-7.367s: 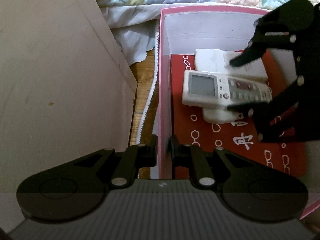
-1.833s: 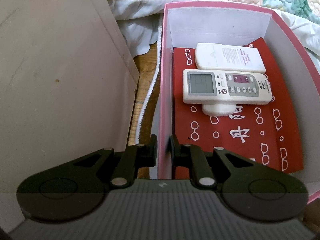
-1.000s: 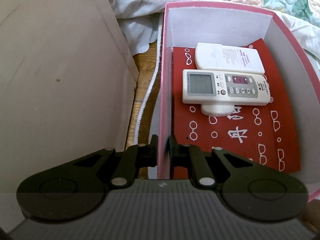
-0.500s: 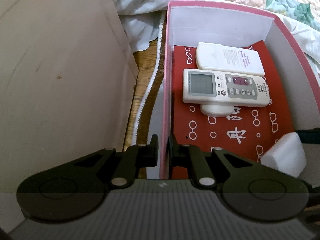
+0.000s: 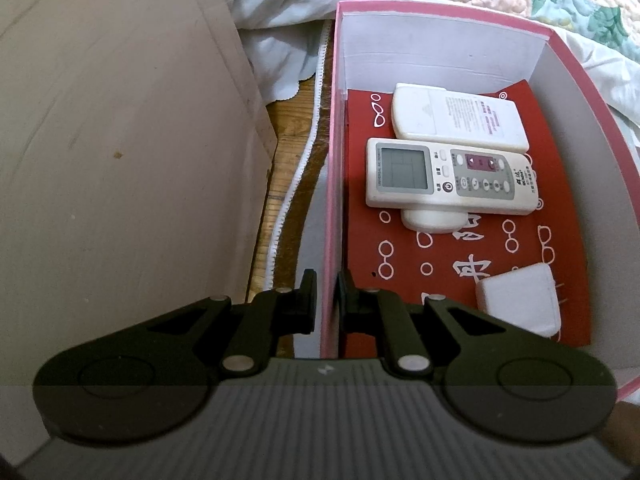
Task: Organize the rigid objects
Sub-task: 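Carry the second plug adapter into the box and release it, right tool, then grasp the white TCL remote from the sheet with the right tool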
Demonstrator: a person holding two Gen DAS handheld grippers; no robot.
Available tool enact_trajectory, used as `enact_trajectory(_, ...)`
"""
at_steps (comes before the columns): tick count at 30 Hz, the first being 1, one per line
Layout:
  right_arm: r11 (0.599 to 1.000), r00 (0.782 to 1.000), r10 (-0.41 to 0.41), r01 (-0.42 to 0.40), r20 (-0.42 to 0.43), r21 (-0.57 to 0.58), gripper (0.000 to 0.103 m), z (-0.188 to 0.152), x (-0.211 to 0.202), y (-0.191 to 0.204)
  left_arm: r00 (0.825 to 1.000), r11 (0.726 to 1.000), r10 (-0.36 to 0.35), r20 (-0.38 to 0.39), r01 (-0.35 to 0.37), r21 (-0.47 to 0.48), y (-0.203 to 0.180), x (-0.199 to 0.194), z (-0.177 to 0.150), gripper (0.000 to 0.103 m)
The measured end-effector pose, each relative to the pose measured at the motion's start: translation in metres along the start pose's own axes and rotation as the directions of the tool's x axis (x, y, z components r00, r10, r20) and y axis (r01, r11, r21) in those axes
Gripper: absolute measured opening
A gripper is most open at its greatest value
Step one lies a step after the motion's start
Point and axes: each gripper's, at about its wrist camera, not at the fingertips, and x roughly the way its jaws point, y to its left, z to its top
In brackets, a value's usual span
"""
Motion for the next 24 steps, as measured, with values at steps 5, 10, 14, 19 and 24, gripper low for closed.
enact_trajectory(5, 0.999, 0.999, -0.013, 0.015, 0.045, -0.041, 0.068, -0.014, -0.013, -0.033, 1.000, 1.000, 0.001, 0.000, -0.001, 0.001, 0.000, 0.000, 0.000, 0.011)
enact_trajectory(10, 0.990, 0.999, -0.041, 0.043, 0.020, -0.134, 0.069, -0.042, 0.012, -0.060, 1.000, 1.000, 0.003, -0.002, -0.003, 0.001, 0.000, 0.001, 0.000, 0.012)
enact_trajectory(14, 0.972, 0.998, -0.058, 0.050, -0.026, -0.230, 0.065, -0.062, 0.047, -0.060, 1.000, 1.000, -0.002, -0.012, 0.002, -0.001, 0.001, 0.001, 0.001, 0.012)
enact_trajectory(19, 0.899, 0.995, -0.067, 0.029, -0.074, -0.437, 0.064, -0.064, 0.084, -0.044, 1.000, 1.000, -0.003, -0.024, 0.003, -0.009, 0.002, -0.001, 0.004, 0.012)
enact_trajectory(24, 0.888, 0.988, -0.056, -0.018, -0.146, -0.460, 0.070, -0.059, 0.115, -0.046, 0.999, 1.000, 0.008, -0.032, -0.008, 0.005, -0.001, -0.001, 0.005, 0.012)
